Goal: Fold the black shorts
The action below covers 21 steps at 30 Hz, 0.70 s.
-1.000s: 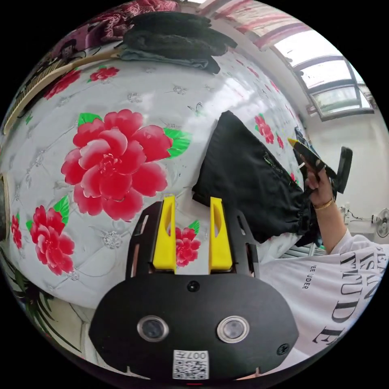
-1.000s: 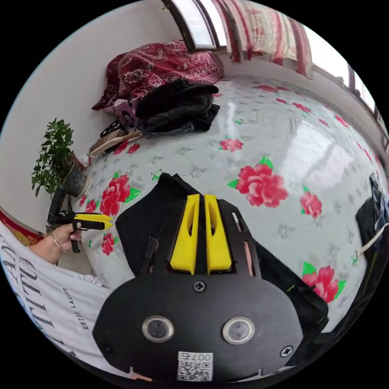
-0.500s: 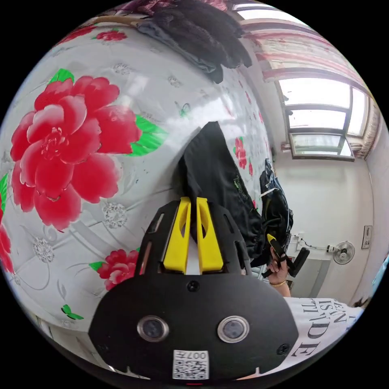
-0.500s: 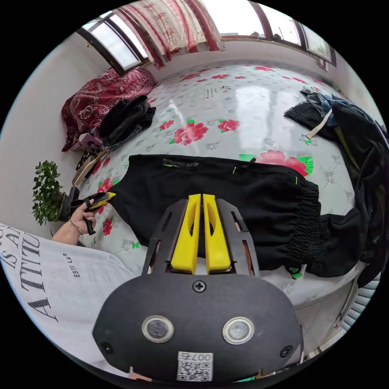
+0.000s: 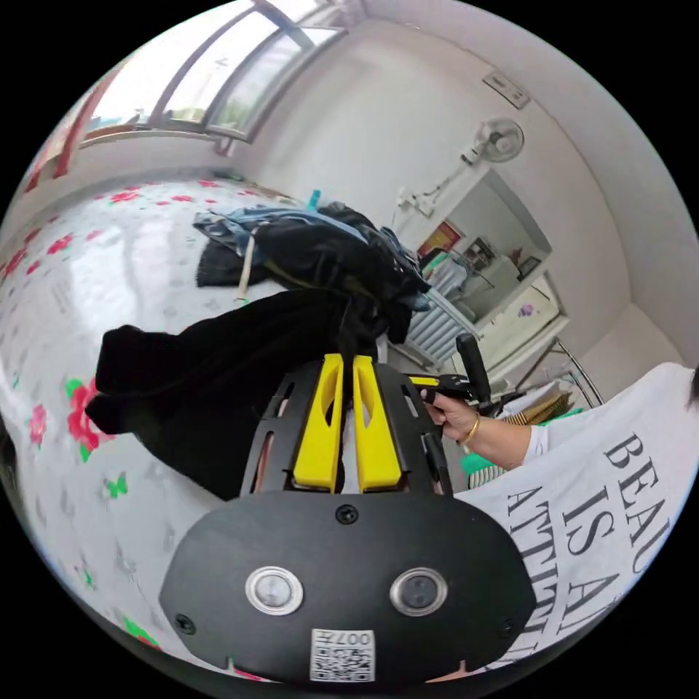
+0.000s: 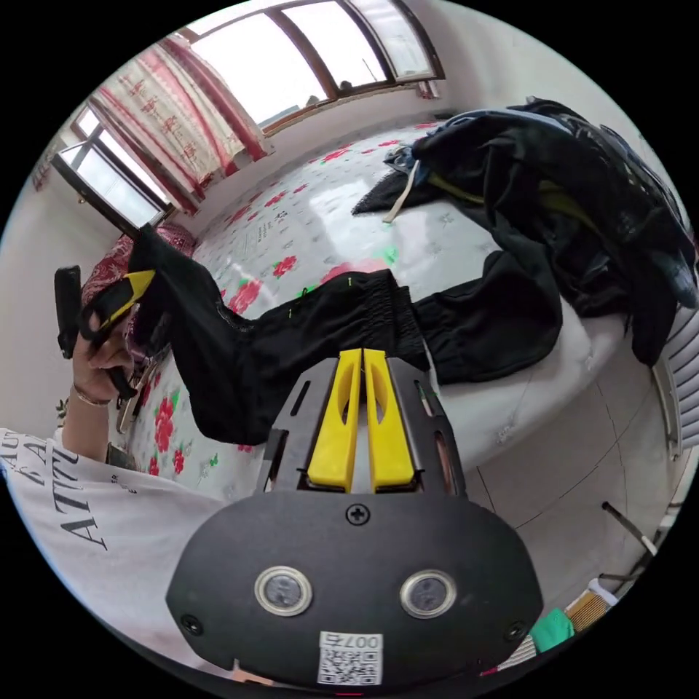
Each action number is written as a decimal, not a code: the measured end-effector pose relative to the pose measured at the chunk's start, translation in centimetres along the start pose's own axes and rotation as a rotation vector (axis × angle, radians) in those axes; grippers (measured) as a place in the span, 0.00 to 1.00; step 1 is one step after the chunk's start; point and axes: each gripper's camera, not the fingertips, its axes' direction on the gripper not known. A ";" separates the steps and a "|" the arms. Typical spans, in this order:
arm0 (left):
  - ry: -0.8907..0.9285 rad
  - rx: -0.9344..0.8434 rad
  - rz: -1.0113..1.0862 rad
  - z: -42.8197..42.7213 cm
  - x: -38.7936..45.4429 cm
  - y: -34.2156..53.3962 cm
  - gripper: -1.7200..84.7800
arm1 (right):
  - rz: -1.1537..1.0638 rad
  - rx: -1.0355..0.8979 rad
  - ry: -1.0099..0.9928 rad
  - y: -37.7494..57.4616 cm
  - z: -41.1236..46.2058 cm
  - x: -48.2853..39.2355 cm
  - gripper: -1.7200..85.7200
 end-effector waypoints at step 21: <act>-0.033 -0.288 -0.633 10.0 -10.4 7.7 0.18 | 0.444 -0.204 -0.501 8.0 13.7 16.7 0.15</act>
